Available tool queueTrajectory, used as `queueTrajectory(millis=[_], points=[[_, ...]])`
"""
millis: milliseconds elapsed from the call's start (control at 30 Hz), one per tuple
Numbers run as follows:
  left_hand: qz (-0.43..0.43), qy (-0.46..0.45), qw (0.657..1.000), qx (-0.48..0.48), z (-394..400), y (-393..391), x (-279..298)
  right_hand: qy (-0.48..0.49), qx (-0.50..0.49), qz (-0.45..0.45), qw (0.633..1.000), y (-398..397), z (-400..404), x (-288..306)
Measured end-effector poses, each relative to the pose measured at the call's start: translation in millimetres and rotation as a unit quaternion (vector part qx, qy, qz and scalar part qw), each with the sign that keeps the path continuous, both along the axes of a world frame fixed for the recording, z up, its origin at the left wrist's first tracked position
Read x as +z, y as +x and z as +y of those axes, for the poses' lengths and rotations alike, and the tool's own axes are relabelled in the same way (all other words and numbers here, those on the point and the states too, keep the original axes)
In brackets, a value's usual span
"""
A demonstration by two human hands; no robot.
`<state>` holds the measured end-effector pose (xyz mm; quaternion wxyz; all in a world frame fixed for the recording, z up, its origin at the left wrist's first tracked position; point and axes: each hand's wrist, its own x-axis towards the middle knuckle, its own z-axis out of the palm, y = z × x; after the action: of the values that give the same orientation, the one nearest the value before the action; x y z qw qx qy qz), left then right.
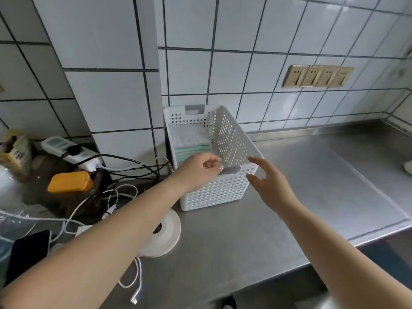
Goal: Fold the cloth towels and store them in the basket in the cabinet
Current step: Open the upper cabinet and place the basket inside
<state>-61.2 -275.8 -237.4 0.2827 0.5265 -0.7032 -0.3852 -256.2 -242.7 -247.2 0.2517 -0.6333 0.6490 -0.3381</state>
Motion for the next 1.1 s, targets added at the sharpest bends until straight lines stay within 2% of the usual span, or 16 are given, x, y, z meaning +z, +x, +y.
queueTrajectory(millis=[267,600,867,1033,1100], points=[[0.069,0.021,0.994,-0.081,45,-59,-3,0.035,-0.126,0.018,0.991,-56,96,-9],[0.061,0.038,0.965,-0.252,121,-165,-9,0.004,-0.286,-0.032,0.958,-119,231,-7],[0.074,0.067,0.920,-0.379,206,-222,-16,-0.002,-0.382,-0.018,0.924,-136,344,-3],[0.065,0.066,0.883,-0.460,258,-242,-11,-0.001,-0.457,-0.016,0.889,-124,414,3],[0.061,0.071,0.859,-0.504,281,-248,-6,-0.011,-0.505,-0.018,0.863,-112,445,7]])
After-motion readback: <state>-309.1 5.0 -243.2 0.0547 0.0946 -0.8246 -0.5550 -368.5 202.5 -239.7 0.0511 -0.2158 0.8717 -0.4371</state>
